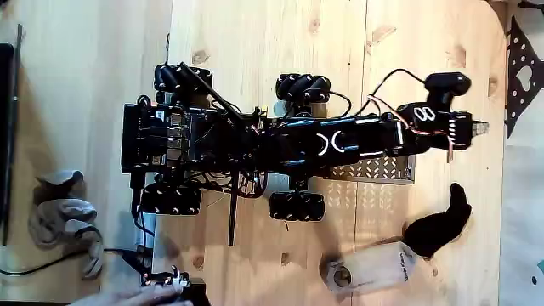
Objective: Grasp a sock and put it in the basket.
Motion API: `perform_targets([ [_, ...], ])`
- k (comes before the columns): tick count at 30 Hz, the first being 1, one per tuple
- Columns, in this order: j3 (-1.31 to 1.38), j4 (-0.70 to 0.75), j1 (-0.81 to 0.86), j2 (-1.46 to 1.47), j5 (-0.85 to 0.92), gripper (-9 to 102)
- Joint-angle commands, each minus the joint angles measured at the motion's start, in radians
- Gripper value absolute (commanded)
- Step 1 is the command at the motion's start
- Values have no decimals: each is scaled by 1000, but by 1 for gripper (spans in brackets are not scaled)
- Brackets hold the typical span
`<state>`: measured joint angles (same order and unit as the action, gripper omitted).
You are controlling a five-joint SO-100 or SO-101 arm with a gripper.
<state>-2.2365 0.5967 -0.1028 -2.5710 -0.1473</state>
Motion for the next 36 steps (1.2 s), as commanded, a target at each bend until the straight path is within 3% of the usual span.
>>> perform_targets([
  [1,212,170,29,118,-23,0],
  [4,403,327,46,241,-54,0],
  [7,514,391,60,316,-89,0],
  [13,581,304,77,371,-124,0],
  [18,761,334,5,540,160,0],
  [21,764,238,-6,571,158,0],
  [25,779,235,34,594,58,0],
  [32,1169,535,41,827,23,0],
  [36,1187,589,48,948,-11,8],
])
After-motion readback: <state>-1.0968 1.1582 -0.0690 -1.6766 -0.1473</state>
